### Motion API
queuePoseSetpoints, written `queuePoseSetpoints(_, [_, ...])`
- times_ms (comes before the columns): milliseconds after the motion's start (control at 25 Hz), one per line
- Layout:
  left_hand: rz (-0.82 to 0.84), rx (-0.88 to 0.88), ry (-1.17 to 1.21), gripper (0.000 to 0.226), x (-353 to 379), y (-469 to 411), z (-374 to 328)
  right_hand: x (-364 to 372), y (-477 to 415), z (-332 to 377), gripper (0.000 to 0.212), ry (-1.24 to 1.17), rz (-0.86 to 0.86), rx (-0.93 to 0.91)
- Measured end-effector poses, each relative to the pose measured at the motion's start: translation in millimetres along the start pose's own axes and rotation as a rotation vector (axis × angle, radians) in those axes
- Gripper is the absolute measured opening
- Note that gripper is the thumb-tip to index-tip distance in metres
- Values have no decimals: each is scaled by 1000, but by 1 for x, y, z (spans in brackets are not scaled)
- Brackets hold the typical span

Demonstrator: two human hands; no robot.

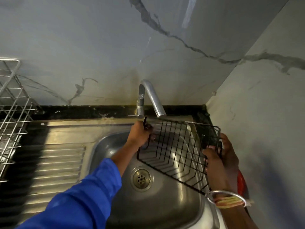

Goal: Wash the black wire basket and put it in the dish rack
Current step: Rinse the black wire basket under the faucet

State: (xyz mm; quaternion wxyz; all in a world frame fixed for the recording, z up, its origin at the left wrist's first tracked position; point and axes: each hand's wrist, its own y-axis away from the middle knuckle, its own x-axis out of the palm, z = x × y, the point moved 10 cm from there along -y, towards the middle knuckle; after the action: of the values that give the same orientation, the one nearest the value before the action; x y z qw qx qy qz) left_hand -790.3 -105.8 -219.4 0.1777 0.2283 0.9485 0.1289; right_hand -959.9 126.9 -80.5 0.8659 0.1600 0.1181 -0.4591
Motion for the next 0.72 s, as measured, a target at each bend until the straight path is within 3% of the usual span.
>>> queuePoseSetpoints(80, [24,33,19,16,-6,-6,-21,3,6,4,65,91,16,-52])
queuePoseSetpoints(200, [-36,81,65,12,-11,0,-21,5,8,5,66,13,-41,-46])
queuePoseSetpoints(280, [-39,-9,123,8,-2,12,8,2,7,3,67,-79,-106,-10])
queuePoseSetpoints(440, [49,-105,82,24,17,34,47,1,3,9,71,-112,-129,-20])
queuePoseSetpoints(560, [32,-4,64,17,4,24,21,5,7,1,67,-20,-52,-24])
queuePoseSetpoints(720, [82,80,266,19,-4,6,-16,5,14,-7,66,-33,-39,21])
